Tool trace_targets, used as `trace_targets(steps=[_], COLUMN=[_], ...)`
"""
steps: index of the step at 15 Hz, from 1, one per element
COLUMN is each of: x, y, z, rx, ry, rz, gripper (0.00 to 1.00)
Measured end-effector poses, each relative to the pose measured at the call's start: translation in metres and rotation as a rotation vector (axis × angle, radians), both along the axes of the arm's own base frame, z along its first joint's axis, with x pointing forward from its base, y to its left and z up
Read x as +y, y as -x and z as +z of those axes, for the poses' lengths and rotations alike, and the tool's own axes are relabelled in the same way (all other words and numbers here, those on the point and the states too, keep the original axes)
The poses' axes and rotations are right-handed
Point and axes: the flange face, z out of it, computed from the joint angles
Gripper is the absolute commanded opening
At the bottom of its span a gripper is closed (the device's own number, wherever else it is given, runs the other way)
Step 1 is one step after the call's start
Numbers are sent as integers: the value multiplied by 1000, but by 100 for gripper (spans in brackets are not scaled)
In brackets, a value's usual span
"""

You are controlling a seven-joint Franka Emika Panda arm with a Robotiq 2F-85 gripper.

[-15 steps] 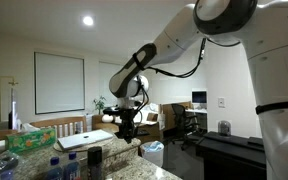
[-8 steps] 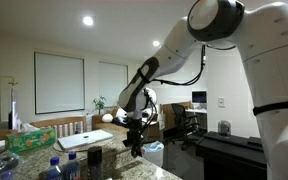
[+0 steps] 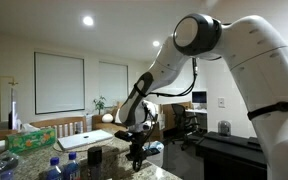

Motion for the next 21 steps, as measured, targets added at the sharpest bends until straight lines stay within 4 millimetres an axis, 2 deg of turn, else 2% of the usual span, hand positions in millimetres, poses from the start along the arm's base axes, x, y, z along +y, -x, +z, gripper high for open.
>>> trace_targets(steps=[7,8,9,10,11,15,17,18,19,20,21], x=[22,24,26,27,28,29,30,30,30,30,30], y=[-22,-24,-26,-28,-29,-34,-34,-34,-34,-34,-34], z=[-31,-34,-36,-38,-38,-41,-41,-41,-41,-41,-42], rx=[38,41,44,45,46,45,52,60,71,80,91], ry=[4,4,3,1,-1,0,0,-1,-2,-3,-3], rz=[41,45,47,46,46,48,49,49,48,48,47], gripper=[7,33,35,14,14,6,8,33,34,10,12])
